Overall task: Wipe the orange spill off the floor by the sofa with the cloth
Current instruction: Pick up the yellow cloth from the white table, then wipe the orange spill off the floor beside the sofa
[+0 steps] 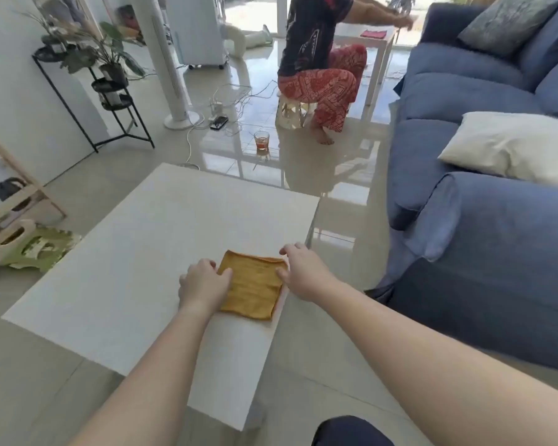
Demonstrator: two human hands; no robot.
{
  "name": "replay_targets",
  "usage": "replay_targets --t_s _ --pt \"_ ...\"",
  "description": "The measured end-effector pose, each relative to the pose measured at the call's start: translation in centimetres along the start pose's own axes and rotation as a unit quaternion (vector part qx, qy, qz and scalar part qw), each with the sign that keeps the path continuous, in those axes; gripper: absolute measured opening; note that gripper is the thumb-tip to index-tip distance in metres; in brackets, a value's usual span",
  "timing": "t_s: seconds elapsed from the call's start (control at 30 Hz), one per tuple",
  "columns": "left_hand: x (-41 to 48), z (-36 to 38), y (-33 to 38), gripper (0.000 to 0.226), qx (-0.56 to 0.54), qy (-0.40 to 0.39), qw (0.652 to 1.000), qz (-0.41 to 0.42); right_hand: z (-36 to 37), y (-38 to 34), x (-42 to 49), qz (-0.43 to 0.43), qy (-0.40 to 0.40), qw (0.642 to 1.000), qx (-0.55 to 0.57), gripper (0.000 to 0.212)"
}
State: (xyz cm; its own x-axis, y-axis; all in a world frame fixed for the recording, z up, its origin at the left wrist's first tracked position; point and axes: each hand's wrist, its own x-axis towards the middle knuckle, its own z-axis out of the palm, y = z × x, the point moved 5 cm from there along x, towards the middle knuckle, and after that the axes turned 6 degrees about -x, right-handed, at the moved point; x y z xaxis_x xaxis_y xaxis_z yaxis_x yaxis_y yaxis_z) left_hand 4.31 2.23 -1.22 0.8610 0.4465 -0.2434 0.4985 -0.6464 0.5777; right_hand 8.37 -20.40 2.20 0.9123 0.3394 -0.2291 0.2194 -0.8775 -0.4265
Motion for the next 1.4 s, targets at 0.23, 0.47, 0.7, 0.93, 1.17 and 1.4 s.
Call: replay_targets --t_s 0.23,0.47,0.7,0.93,1.17,1.4 --pt "2.3 0.7 1.3 0.04 -0.083 0.035 0.996 -0.025 3.0 0.4 3.8 0.039 0.012 0.999 0.021 0.033" --pt "1.4 0.5 3.5 0.029 -0.199 0.005 0.978 0.058 2.5 2.1 2.5 0.028 0.046 0.989 0.136 0.011" --pt "-3.5 1.4 8.5 0.022 -0.285 -0.055 0.949 0.122 -1.5 7.1 -3.3 0.043 0.071 0.957 0.278 0.022" --pt "-10.0 8.4 16.3 0.019 -0.288 -0.179 0.926 0.166 -4.9 15.7 -13.5 0.092 0.137 0.944 0.285 0.012" --pt "-19.6 19.4 22.6 0.023 -0.227 -0.302 0.905 0.194 -5.1 27.1 -25.3 0.204 0.212 0.911 0.288 0.01" --pt "-27.2 30.6 24.2 0.019 -0.185 -0.39 0.889 0.15 -1.8 36.5 -33.9 0.292 0.244 0.871 0.31 0.007"
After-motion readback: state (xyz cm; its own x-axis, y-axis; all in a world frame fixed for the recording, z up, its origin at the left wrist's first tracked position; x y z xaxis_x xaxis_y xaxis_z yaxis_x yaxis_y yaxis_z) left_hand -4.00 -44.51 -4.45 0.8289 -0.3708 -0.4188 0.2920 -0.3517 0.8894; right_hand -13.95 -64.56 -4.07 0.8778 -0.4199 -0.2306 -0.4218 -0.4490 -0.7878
